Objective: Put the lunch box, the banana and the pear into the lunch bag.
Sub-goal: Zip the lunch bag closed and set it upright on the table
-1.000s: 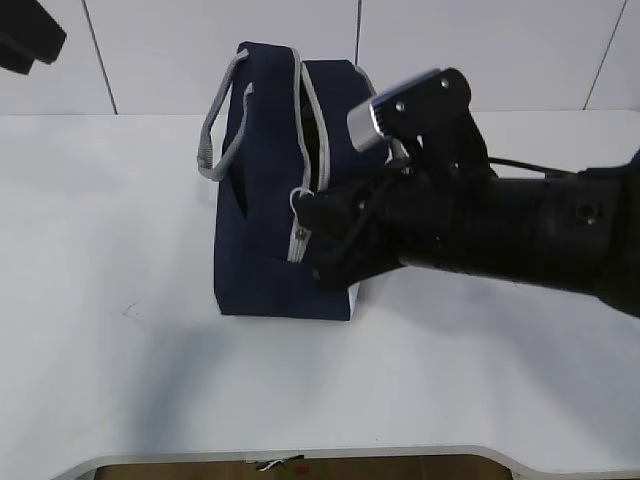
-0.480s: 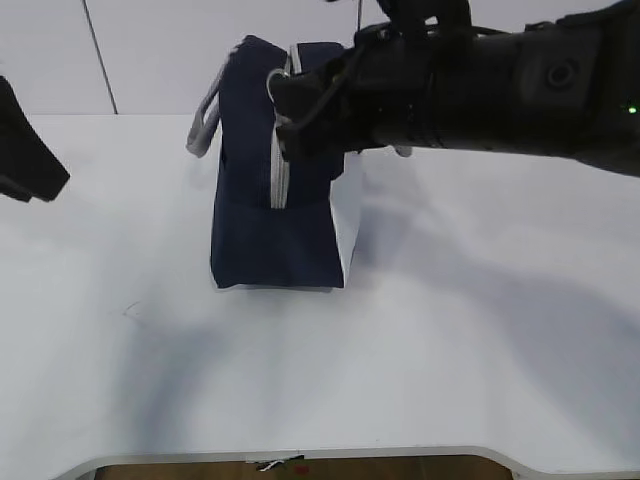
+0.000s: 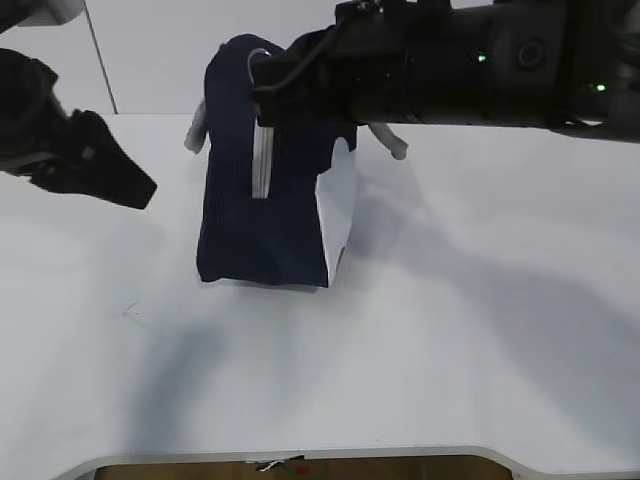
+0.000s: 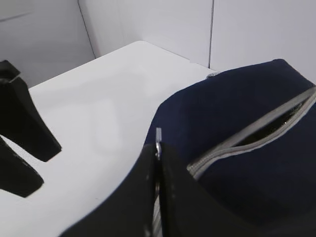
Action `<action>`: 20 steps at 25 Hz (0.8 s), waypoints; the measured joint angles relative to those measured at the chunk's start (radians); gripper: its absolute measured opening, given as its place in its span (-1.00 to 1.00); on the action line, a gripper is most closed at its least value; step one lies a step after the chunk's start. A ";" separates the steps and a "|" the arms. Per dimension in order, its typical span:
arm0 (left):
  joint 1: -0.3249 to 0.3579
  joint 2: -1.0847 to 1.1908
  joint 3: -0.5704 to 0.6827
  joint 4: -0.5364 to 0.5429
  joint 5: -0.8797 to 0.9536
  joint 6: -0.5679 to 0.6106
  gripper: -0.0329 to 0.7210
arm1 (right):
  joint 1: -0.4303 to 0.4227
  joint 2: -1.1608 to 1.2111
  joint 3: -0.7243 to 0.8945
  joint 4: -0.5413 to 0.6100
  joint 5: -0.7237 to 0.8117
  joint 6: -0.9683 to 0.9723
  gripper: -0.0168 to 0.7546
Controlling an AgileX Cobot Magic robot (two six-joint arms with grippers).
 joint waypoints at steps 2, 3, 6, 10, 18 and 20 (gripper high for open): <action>-0.021 0.023 0.002 -0.039 -0.047 0.030 0.17 | 0.000 0.000 -0.003 -0.025 -0.002 0.024 -0.91; -0.032 0.037 0.002 -0.055 -0.073 0.040 0.18 | 0.000 0.000 -0.003 -0.040 -0.004 0.039 -0.91; -0.058 0.077 0.002 -0.086 -0.126 0.073 0.20 | 0.000 0.000 -0.003 -0.072 -0.012 0.070 -0.91; -0.085 0.118 0.002 -0.116 -0.170 0.109 0.20 | 0.000 0.000 -0.003 -0.101 -0.019 0.099 -0.91; -0.091 0.179 0.002 -0.215 -0.231 0.205 -0.15 | 0.000 0.000 -0.003 -0.108 -0.032 0.131 -0.91; -0.091 0.189 0.002 -0.215 -0.229 0.219 -0.45 | 0.000 0.000 -0.003 -0.109 -0.034 0.136 -0.91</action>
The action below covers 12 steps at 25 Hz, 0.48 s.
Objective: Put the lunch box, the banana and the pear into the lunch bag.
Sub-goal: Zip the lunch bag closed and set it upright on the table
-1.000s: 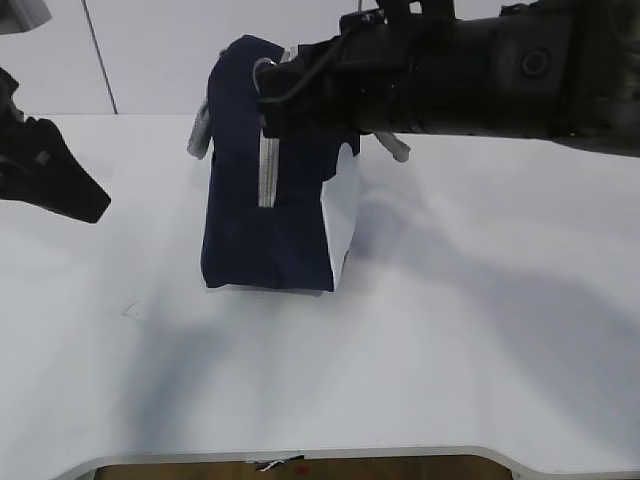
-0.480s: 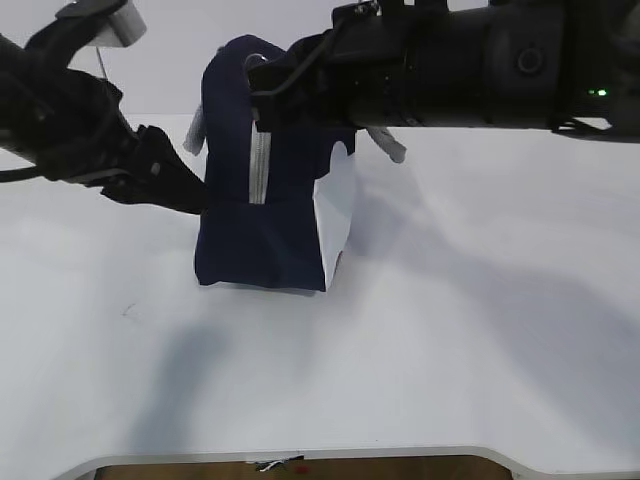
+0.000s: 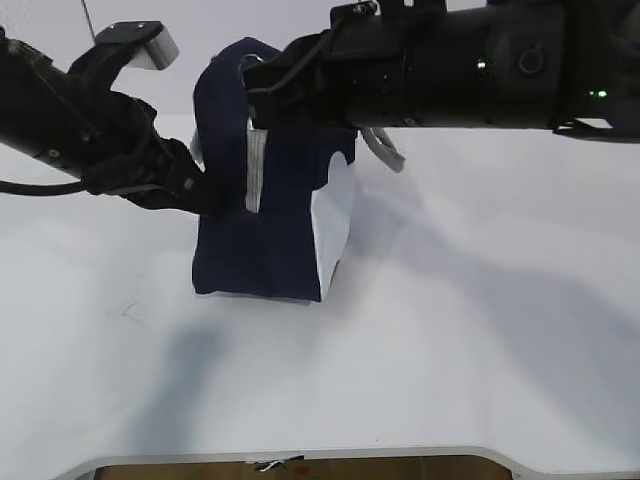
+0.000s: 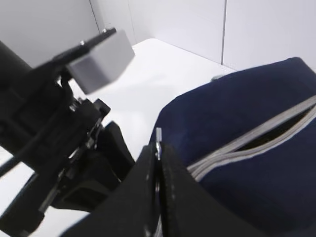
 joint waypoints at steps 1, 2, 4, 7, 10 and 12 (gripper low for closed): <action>0.000 -0.001 0.002 0.007 0.002 0.002 -0.62 | 0.000 0.000 0.000 0.000 0.000 0.002 -0.91; 0.000 -0.001 0.002 0.016 0.004 0.006 -0.74 | 0.000 0.000 0.000 0.000 -0.001 0.002 -0.91; 0.000 -0.005 0.002 0.055 0.022 0.008 -0.84 | 0.000 0.000 -0.001 0.000 -0.002 0.002 -0.91; 0.000 -0.028 0.004 0.139 0.071 0.010 -0.88 | 0.000 0.000 -0.002 -0.002 -0.007 0.004 -0.91; 0.000 -0.043 0.004 0.198 0.125 0.010 -0.88 | 0.000 0.000 -0.007 -0.024 0.001 0.004 -0.91; 0.000 -0.050 0.004 0.208 0.137 0.010 -0.88 | 0.000 0.000 -0.007 -0.047 0.019 0.004 -0.91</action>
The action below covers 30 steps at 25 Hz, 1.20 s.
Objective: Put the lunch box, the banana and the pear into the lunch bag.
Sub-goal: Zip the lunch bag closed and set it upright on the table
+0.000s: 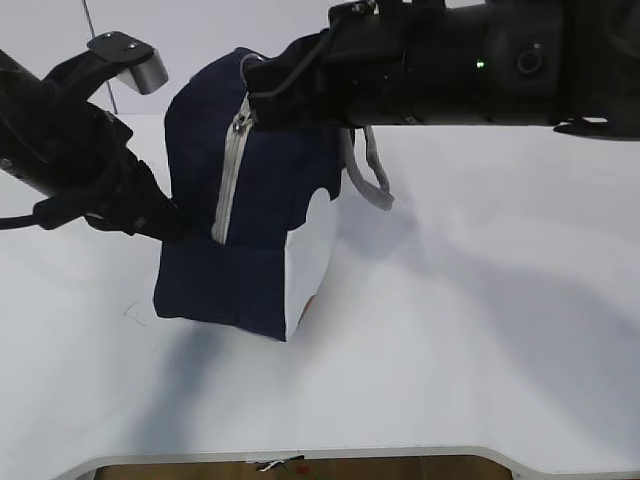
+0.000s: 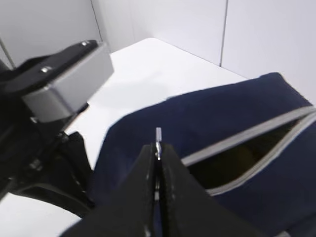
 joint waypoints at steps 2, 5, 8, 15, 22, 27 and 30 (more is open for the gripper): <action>0.000 -0.006 0.000 0.004 0.004 0.000 -0.88 | 0.000 0.000 -0.001 -0.026 0.023 0.000 -0.91; 0.000 -0.017 0.000 0.004 0.006 0.000 -0.88 | 0.002 0.000 -0.009 -0.060 0.073 0.000 -0.91; 0.000 -0.026 0.000 0.004 0.010 0.000 -0.88 | 0.002 0.000 -0.026 -0.085 0.103 0.000 -0.91; 0.000 -0.036 0.000 0.009 0.050 0.000 -0.89 | 0.005 0.005 -0.082 -0.137 0.113 0.010 -0.91; 0.000 -0.041 0.000 0.025 0.057 0.000 -0.89 | 0.003 0.034 -0.095 -0.202 0.187 0.015 -0.91; 0.000 -0.059 0.000 0.045 0.060 -0.006 -0.89 | 0.003 0.077 -0.117 -0.206 0.246 0.015 -0.91; 0.000 -0.065 0.002 0.054 0.068 -0.010 -0.89 | 0.003 0.093 -0.159 -0.206 0.271 0.015 -0.91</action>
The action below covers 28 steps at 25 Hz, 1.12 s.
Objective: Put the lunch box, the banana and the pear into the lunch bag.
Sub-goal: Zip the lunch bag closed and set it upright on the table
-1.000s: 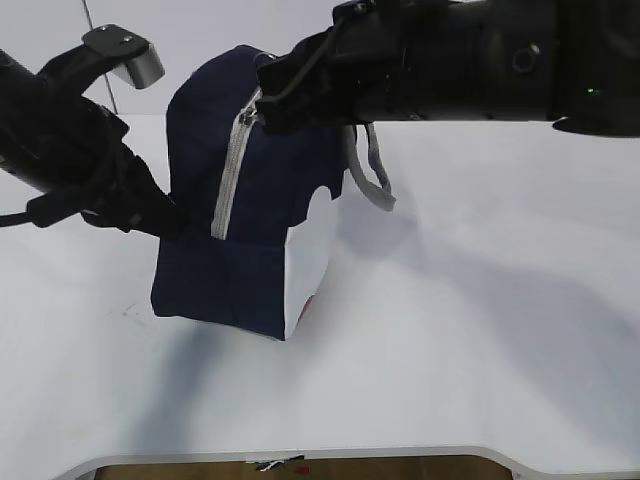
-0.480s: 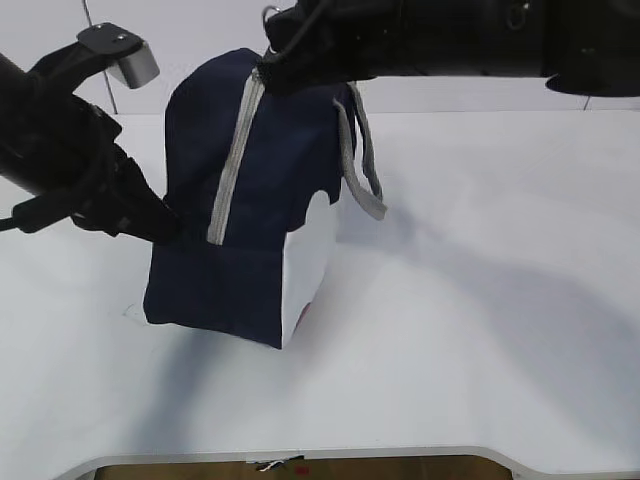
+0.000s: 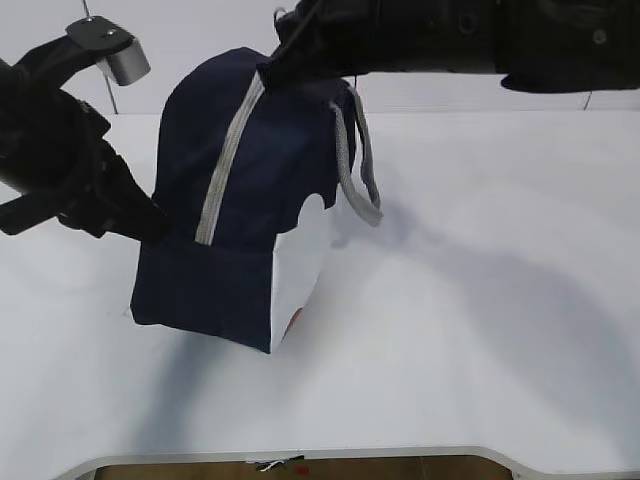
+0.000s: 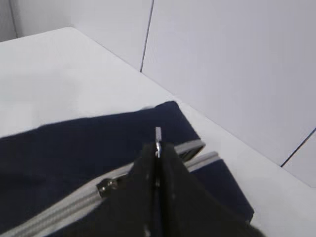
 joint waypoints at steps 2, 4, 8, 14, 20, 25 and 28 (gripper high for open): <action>0.000 -0.002 0.000 0.001 0.004 0.000 -0.89 | 0.000 0.012 -0.028 -0.007 0.013 0.000 -0.91; 0.000 -0.002 0.000 0.001 0.009 -0.002 -0.89 | 0.000 0.028 -0.049 -0.018 0.021 0.000 -0.91; 0.000 -0.002 0.000 0.002 0.021 -0.004 -0.89 | -0.004 0.069 -0.077 -0.022 0.036 0.000 -0.91; 0.000 -0.006 0.047 0.000 0.017 -0.006 -0.89 | -0.038 0.118 -0.135 -0.022 0.038 0.000 -0.91; 0.000 -0.014 0.084 -0.013 -0.010 -0.006 -0.89 | -0.082 0.165 -0.184 -0.022 0.030 0.005 -0.91; 0.000 -0.027 0.117 -0.017 -0.034 -0.006 -0.89 | -0.088 0.205 -0.222 -0.022 0.030 0.007 -0.91; 0.000 -0.039 0.144 -0.028 -0.043 -0.006 -0.89 | -0.088 0.236 -0.248 -0.022 0.030 0.008 -0.91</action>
